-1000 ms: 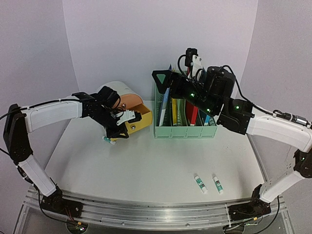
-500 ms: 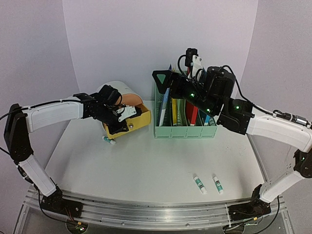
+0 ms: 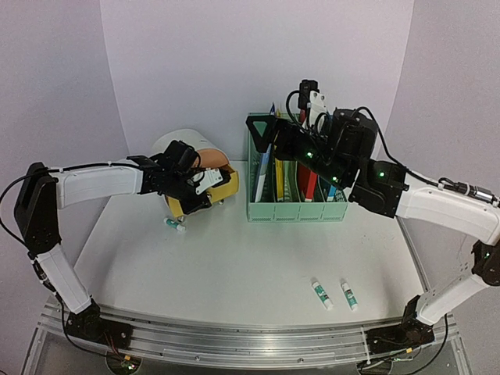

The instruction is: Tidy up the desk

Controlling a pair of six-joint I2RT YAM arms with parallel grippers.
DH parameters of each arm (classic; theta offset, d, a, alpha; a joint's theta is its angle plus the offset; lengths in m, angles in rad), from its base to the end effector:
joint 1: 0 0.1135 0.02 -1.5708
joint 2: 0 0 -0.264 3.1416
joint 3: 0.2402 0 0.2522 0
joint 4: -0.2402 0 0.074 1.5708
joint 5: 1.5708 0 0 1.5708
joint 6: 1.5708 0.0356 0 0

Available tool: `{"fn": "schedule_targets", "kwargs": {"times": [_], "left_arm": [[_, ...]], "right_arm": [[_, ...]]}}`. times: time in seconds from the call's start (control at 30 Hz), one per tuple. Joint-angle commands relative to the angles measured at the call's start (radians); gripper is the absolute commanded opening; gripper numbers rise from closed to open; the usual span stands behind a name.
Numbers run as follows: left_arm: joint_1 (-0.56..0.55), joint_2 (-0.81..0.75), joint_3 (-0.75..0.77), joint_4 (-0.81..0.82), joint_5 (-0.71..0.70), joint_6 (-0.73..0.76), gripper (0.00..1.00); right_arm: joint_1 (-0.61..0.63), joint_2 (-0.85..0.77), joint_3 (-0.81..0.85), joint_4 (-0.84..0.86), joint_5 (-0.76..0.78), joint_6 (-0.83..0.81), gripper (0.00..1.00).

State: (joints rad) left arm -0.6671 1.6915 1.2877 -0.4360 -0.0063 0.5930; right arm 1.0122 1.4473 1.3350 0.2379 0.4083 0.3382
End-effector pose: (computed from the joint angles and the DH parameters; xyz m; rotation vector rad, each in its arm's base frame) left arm 0.2938 -0.2311 0.2529 1.4180 1.9496 -0.0266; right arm 0.1940 0.2838 0.4210 -0.1600 1.4984 0.8030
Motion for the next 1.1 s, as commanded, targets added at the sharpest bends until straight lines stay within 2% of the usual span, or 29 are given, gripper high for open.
{"fn": "schedule_targets", "kwargs": {"times": [0.0, 0.7, 0.9, 0.97, 1.07], "left_arm": [[0.049, 0.014, 0.019, 0.071, -0.082, -0.005, 0.36], [0.106, -0.017, -0.029, 0.126, -0.086, 0.006, 0.40], [0.107, -0.042, -0.057, 0.129, -0.080, 0.022, 0.44], [0.107, -0.051, -0.057, 0.122, -0.041, 0.030, 0.45], [0.107, -0.099, -0.061, 0.044, 0.174, 0.089, 0.47]], "right_arm": [[0.002, -0.045, -0.013, 0.027, 0.017, 0.001, 0.98], [0.003, -0.025, -0.003, 0.026, 0.013, 0.004, 0.98], [0.002, -0.003, 0.012, 0.026, 0.000, 0.005, 0.98], [0.002, 0.006, 0.019, 0.026, -0.005, 0.004, 0.98], [0.002, 0.029, 0.030, 0.021, -0.014, 0.018, 0.98]]}}
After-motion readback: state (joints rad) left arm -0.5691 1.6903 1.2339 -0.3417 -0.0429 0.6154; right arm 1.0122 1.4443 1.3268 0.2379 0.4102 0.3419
